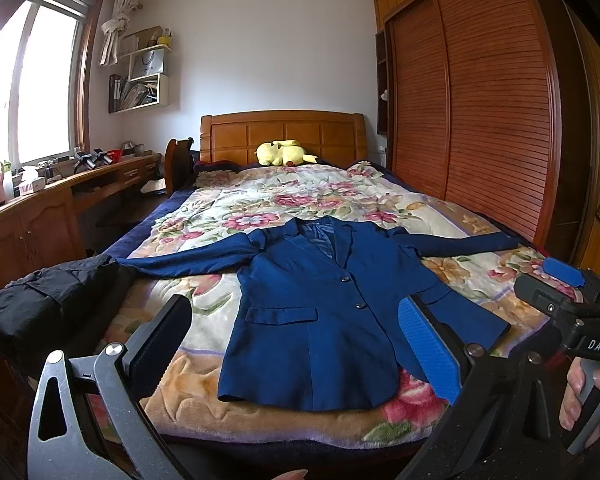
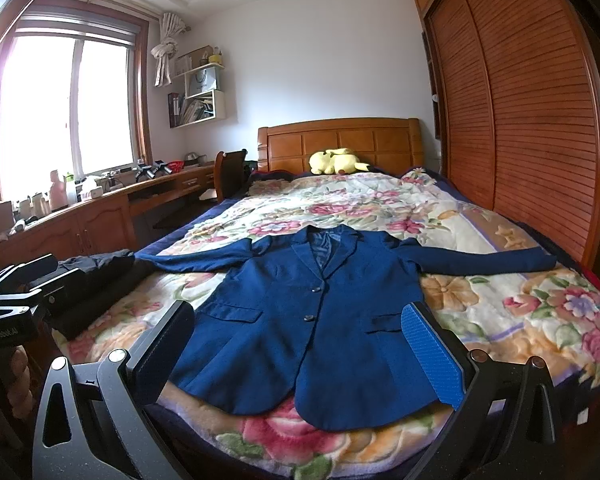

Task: Fold large clothes
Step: 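Move the left tool to the blazer sleeve nearest it and grasp it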

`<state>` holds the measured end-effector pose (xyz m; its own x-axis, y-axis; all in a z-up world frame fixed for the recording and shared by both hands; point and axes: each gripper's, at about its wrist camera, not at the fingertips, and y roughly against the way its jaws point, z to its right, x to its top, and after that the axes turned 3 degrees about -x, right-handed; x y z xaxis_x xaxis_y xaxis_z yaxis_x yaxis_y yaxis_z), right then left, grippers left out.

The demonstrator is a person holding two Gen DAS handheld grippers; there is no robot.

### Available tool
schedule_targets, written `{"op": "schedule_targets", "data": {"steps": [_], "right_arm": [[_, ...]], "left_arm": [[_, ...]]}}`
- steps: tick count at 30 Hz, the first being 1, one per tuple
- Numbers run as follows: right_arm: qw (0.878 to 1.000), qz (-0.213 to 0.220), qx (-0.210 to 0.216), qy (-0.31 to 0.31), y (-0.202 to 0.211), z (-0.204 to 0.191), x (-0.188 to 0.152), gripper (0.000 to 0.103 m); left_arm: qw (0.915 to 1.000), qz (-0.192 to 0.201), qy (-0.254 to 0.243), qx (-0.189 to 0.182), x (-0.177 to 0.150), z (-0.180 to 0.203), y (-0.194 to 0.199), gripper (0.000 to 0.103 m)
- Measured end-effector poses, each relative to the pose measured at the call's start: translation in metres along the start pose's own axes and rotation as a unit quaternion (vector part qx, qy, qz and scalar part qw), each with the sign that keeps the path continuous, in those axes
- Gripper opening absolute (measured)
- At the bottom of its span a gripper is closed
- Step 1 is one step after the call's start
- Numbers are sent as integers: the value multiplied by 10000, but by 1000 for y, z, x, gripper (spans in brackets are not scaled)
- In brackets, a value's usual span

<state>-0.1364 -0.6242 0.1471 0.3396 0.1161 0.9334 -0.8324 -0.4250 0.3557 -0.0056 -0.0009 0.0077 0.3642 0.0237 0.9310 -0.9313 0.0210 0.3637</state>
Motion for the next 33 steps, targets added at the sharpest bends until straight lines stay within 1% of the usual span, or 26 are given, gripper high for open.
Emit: {"op": "schedule_targets", "data": {"steps": [11, 18, 27, 33], "right_arm": [[10000, -15, 13, 2, 0, 0, 0, 103], [9998, -91, 63, 142, -15, -3, -3, 103], [9985, -358, 258, 321, -75, -10, -7, 103], [9972, -457, 510, 299, -132, -8, -11, 103]], "left_arm": [[10000, -15, 6, 1, -3, 1, -2, 103], [9999, -151, -6, 22, -16, -9, -19, 103], [9985, -539, 54, 119, -33, -45, -69, 103], [9964, -825, -21, 208, -49, -67, -114, 103]]}}
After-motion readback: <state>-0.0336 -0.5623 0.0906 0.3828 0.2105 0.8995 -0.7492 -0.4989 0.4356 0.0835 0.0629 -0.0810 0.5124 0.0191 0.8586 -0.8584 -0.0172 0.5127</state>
